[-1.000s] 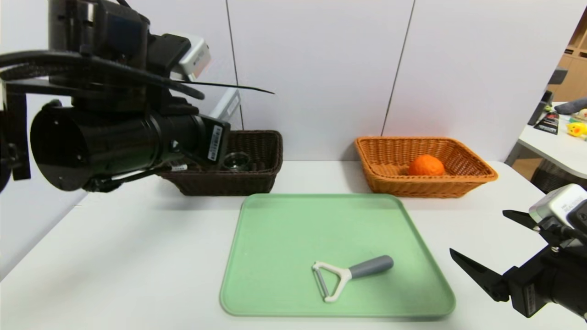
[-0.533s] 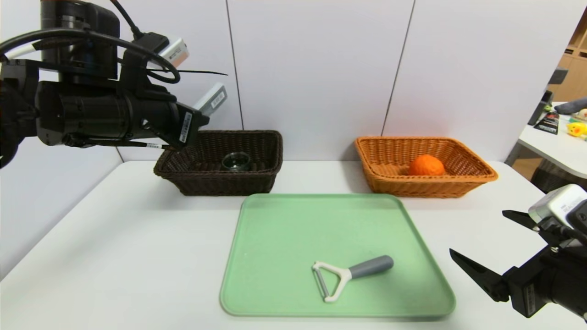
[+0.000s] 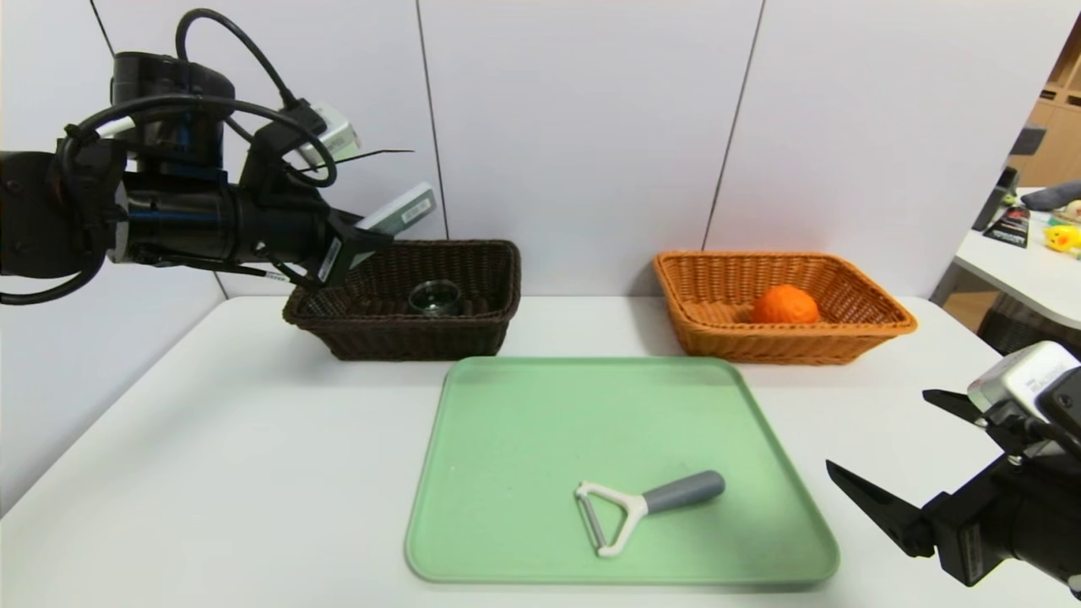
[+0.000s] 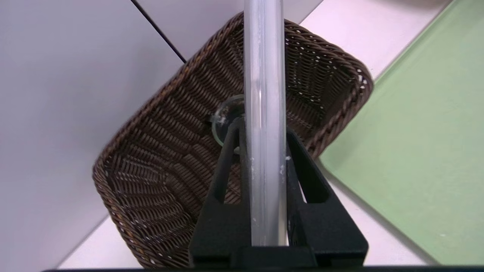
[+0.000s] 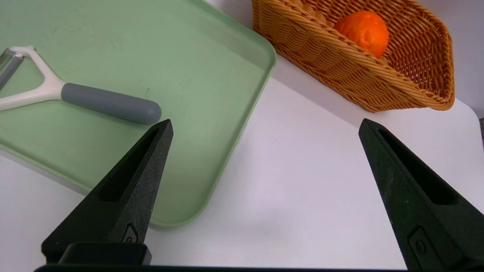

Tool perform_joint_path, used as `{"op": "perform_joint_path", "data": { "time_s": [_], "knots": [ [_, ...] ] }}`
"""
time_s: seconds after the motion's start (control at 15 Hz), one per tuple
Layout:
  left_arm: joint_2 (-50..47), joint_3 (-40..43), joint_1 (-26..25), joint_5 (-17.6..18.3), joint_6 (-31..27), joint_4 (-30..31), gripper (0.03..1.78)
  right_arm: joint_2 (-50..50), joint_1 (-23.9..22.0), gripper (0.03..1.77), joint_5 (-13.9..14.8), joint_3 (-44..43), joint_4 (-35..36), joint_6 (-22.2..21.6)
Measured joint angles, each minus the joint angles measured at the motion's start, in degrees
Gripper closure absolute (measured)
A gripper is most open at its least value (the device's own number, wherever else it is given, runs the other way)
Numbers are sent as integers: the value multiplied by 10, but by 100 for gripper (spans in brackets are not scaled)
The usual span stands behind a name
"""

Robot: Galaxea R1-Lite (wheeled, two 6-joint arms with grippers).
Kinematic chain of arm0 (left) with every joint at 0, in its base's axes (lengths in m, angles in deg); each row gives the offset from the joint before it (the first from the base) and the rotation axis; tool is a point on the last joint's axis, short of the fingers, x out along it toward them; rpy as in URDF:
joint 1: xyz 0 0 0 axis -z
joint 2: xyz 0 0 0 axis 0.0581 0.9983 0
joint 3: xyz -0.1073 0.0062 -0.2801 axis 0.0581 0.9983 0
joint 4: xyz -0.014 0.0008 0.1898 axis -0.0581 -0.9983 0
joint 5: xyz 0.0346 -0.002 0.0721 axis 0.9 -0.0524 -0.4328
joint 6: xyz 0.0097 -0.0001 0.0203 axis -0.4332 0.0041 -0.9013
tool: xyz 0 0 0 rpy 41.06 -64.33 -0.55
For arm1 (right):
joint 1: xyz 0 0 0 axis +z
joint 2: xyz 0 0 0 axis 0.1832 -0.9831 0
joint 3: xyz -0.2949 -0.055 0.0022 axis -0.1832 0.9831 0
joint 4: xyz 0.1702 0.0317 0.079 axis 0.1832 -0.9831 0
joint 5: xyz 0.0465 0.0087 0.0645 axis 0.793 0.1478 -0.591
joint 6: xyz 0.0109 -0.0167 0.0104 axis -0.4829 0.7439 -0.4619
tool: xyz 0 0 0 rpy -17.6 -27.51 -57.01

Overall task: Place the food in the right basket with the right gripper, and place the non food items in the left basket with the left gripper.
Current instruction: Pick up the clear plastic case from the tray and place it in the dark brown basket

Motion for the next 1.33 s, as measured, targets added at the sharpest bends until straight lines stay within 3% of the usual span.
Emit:
{"op": "perform_joint_path", "data": {
  "time_s": [0.27,0.47,1.33],
  "knots": [
    [42,-40,-26,49,-81,-4,152,0,0,11,0,3,0,0],
    [76,-55,-32,54,-126,-8,152,-1,0,11,0,7,0,1],
    [220,-113,-40,46,-136,-18,152,-7,2,11,0,15,1,2]
  ]
}}
